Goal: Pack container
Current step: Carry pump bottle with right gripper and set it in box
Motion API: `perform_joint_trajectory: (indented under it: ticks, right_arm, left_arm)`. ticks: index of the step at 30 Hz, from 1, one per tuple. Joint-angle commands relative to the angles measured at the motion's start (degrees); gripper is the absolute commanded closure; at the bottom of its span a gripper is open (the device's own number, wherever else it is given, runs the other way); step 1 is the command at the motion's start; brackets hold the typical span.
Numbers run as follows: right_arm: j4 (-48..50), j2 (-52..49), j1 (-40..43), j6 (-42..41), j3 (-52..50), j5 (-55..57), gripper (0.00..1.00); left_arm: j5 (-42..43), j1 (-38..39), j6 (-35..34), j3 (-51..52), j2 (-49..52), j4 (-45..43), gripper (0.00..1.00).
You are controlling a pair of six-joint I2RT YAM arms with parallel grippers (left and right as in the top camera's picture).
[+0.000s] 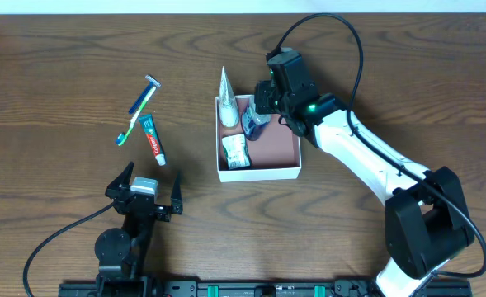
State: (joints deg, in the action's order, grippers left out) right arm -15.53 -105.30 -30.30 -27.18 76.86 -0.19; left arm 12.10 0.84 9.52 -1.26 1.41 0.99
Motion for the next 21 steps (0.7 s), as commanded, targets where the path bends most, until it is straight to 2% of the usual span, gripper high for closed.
perform_joint_trajectory:
  ticks: [1,5,21]
  right_arm:
    - [0.61,-0.37,-1.03,0.68,1.03,0.37,0.63]
    - [1.44,-0.37,-1.92,0.66,1.03,0.15,0.49]
    - [2.05,-0.35,-3.1,-0.66,1.07,-0.02,0.48]
  left_arm:
    - [1.62,-0.24,0.94,1.03,0.04,1.77,0.02]
    - [1.6,-0.24,0.94,1.03,0.04,1.77,0.02]
    - [1.62,-0.24,0.94,1.03,0.04,1.77,0.02]
